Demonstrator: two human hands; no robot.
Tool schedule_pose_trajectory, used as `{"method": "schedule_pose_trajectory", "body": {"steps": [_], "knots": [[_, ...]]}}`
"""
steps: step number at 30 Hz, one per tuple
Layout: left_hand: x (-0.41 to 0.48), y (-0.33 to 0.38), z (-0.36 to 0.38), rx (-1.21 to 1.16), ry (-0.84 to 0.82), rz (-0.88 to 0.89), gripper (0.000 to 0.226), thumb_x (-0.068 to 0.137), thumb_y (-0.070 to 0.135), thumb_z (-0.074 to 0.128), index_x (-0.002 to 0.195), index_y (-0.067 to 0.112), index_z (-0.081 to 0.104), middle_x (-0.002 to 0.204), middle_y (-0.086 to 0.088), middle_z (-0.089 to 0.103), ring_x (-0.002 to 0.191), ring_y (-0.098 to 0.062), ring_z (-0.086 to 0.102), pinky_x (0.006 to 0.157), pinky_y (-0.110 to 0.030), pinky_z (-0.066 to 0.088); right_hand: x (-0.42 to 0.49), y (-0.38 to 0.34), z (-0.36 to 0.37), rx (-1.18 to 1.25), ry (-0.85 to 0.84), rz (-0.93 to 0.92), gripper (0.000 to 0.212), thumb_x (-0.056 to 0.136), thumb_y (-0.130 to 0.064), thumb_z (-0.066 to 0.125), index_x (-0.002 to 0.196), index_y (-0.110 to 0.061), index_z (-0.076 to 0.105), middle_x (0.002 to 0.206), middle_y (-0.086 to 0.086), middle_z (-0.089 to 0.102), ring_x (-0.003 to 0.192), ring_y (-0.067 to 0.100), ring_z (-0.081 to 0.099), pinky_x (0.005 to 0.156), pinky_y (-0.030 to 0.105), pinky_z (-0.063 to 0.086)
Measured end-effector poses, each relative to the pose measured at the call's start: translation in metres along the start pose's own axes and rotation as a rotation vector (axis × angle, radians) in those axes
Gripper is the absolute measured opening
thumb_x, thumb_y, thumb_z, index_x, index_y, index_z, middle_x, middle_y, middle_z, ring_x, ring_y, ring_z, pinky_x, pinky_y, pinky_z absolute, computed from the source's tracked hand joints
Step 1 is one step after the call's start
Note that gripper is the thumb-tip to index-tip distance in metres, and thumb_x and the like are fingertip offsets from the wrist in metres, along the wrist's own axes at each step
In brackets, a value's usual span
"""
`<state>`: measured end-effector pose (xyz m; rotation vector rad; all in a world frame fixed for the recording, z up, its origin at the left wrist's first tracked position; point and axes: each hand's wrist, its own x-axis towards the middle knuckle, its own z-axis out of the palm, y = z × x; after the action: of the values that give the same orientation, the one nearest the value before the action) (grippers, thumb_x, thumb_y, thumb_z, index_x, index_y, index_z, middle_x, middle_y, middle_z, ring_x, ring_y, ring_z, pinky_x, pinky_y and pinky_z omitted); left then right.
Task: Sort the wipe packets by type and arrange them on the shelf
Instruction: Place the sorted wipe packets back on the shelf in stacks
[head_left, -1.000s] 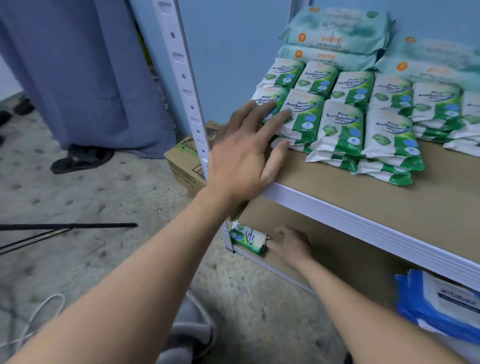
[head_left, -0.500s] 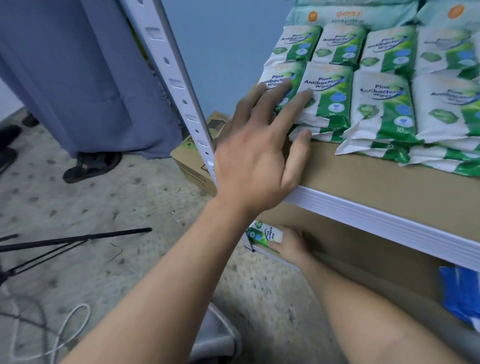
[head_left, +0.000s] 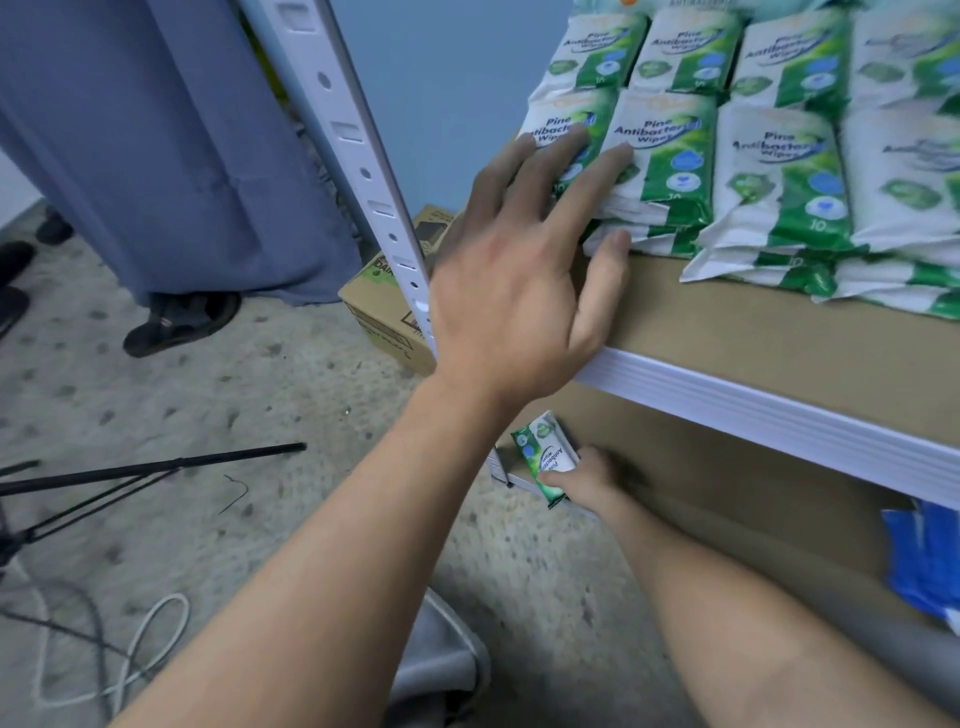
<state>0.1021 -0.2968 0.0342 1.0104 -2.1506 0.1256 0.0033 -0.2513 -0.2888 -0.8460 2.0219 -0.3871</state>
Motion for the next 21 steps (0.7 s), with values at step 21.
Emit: {"method": "schedule_pose_trajectory", "body": {"steps": [21], "knots": [[-0.001,0.0,-0.007,0.032,-0.152,-0.026,0.047,0.1,0.046,0.038,0.144,0.033,0.048,0.151,0.007,0.045,0.143,-0.024,0.034,0.105,-0.047,0.038,-0.207,0.014,-0.118,0.267,0.142,-0.277,0.035,0.072,-0.033,0.087,0.094,-0.024,0.062,0.087,-0.008,0.07,0.072,0.005,0.062,0.065,0.025,0.048]]}}
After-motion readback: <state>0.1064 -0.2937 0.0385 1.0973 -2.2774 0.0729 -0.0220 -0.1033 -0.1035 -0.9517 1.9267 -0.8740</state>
